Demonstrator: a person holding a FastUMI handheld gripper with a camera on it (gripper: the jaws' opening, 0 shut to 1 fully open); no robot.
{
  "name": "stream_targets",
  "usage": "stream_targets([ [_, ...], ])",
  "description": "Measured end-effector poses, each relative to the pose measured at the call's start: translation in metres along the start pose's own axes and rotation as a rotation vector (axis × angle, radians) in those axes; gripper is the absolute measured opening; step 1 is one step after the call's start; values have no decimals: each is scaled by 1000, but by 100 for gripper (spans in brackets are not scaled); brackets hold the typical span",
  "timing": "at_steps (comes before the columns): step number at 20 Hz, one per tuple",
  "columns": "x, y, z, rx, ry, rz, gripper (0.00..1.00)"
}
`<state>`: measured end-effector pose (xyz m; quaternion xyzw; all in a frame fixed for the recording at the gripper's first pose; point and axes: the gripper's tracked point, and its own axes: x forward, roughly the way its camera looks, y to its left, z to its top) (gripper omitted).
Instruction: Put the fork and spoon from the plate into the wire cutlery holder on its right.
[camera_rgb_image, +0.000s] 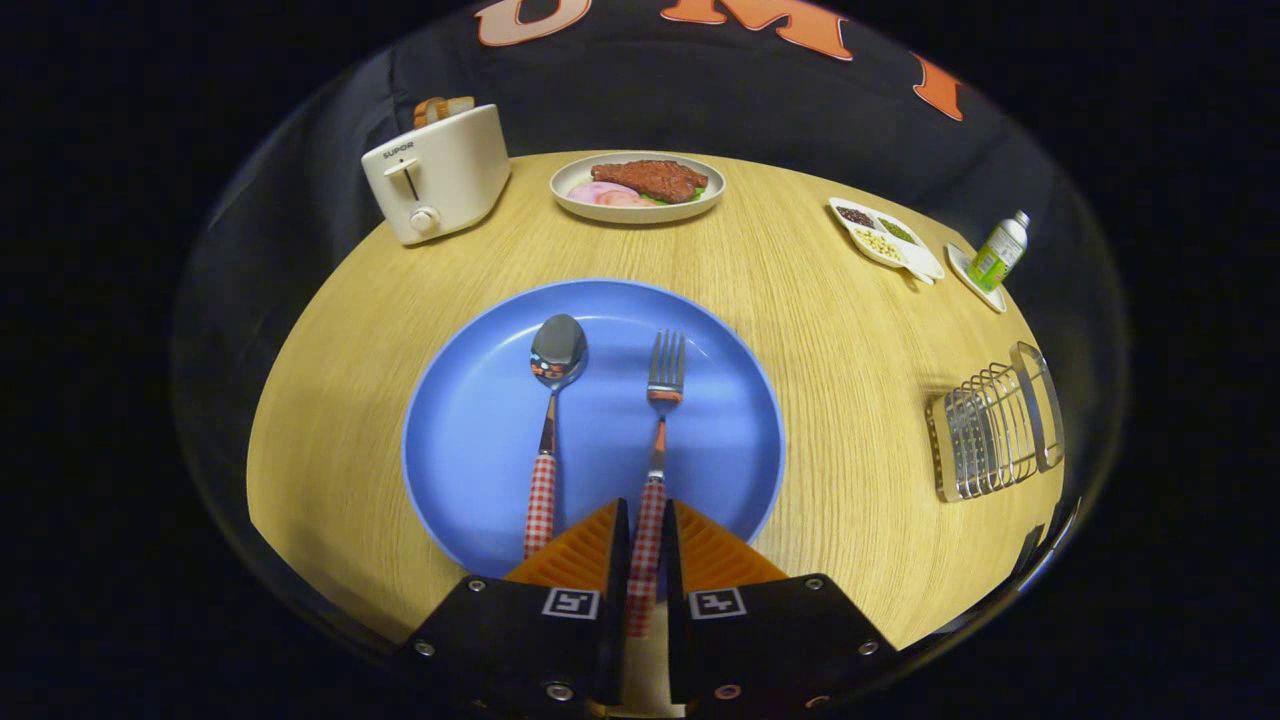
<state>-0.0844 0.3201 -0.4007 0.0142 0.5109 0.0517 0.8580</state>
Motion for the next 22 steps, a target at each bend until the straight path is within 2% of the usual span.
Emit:
stream_targets([
  [4, -7, 1, 6, 33, -16, 29, 8],
  [10, -44, -26, 34, -8, -108, 24, 7],
  [22, -128, -165, 43, 84, -191, -89, 7],
])
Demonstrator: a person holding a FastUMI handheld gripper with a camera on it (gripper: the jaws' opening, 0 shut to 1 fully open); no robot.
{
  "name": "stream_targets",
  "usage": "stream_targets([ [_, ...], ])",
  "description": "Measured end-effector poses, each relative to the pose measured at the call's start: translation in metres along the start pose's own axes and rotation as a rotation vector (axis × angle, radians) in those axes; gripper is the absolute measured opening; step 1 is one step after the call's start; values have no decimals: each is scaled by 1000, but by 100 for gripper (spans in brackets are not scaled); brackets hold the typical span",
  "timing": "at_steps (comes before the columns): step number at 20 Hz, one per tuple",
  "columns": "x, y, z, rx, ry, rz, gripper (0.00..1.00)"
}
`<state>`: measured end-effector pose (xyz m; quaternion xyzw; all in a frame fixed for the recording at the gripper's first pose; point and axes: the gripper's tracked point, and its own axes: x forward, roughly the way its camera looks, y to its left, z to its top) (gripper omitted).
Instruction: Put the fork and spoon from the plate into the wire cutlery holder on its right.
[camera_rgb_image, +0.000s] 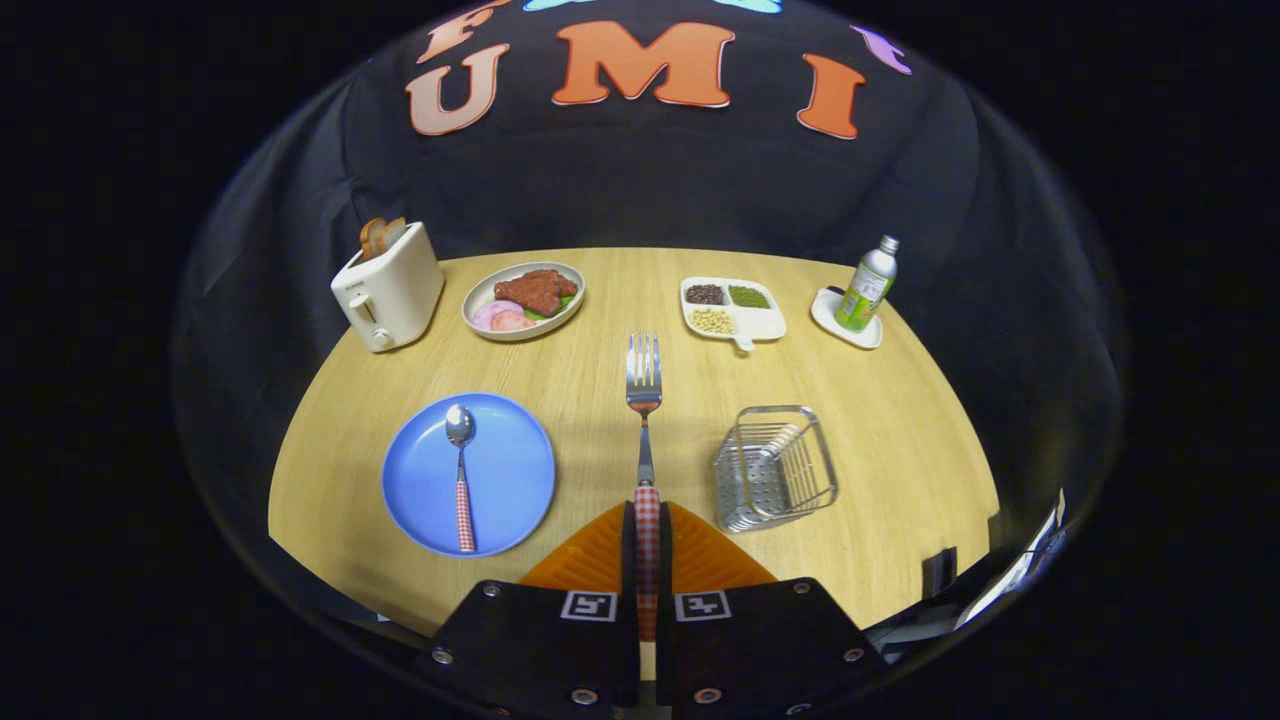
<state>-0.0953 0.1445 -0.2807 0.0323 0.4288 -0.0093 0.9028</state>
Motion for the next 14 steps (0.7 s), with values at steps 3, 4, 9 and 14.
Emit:
stream_targets([
  [3, -14, -37, 5, -6, 13, -33, 7],
  [4, -16, -47, 6, -13, 20, -42, 7],
  [9, -23, -72, 0, -63, 165, -2, 7],
  [14, -17, -94, -19, -210, 328, 12, 7],
])
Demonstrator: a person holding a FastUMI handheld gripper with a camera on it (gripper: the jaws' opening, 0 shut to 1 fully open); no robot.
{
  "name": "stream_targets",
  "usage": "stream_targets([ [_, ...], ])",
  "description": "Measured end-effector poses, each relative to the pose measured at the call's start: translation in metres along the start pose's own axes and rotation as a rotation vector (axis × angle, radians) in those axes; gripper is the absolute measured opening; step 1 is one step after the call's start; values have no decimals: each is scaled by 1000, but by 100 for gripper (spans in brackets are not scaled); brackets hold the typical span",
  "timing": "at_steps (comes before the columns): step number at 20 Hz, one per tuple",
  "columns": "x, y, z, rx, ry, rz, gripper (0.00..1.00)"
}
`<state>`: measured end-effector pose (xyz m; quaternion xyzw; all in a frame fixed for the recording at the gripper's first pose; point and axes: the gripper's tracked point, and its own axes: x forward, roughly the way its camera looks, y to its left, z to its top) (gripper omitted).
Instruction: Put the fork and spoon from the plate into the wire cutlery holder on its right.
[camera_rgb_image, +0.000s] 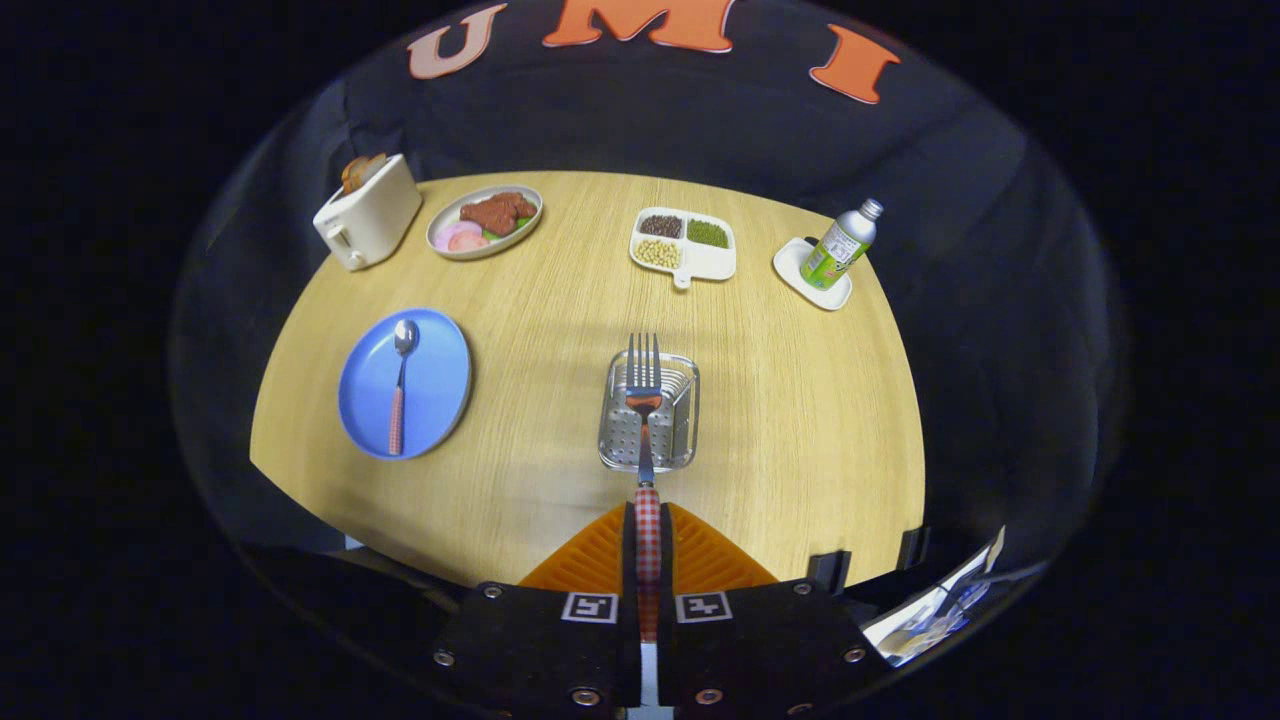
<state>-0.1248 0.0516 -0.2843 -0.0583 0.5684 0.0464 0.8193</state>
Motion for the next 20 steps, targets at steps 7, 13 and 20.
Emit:
stream_targets([
  [7, 19, -1, -7, -159, 182, 30, 7],
  [13, 38, -7, -6, -162, 339, 73, 7],
  [20, 58, -9, 6, -130, 420, 103, 7],
])
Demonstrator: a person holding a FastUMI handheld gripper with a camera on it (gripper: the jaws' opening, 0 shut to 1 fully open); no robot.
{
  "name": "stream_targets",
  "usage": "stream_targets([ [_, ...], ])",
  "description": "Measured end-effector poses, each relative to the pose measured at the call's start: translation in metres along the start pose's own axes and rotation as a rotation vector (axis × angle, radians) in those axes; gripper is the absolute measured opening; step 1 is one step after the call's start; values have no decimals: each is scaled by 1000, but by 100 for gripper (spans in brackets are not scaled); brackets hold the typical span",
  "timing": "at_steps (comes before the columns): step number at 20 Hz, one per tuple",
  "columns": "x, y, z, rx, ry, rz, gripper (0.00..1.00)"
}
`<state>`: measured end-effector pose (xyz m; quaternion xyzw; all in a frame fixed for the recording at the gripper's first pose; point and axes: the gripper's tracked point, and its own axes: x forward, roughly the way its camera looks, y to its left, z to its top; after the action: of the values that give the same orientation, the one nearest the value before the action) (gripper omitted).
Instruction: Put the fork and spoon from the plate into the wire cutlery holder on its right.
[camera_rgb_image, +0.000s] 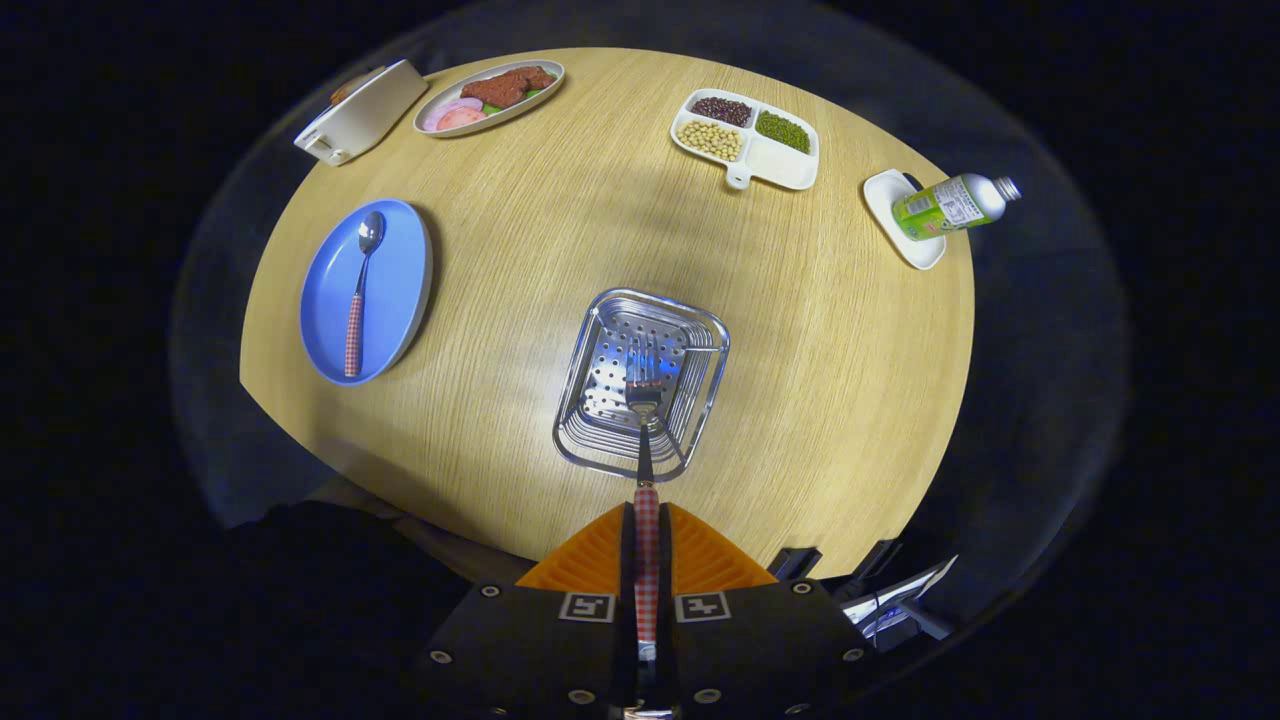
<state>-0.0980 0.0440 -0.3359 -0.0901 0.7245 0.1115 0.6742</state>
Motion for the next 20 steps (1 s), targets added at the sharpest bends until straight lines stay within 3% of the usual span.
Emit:
stream_targets([
  [9, 14, -3, 15, 70, 23, 14, 13],
  [15, -8, 23, 37, 165, -158, 109, 18],
  [17, -23, 29, 48, 179, -252, 121, 26],
  [19, -34, 35, 58, 200, -339, 126, 40],
  [20, -39, 37, 61, 214, -379, 118, 52],
])
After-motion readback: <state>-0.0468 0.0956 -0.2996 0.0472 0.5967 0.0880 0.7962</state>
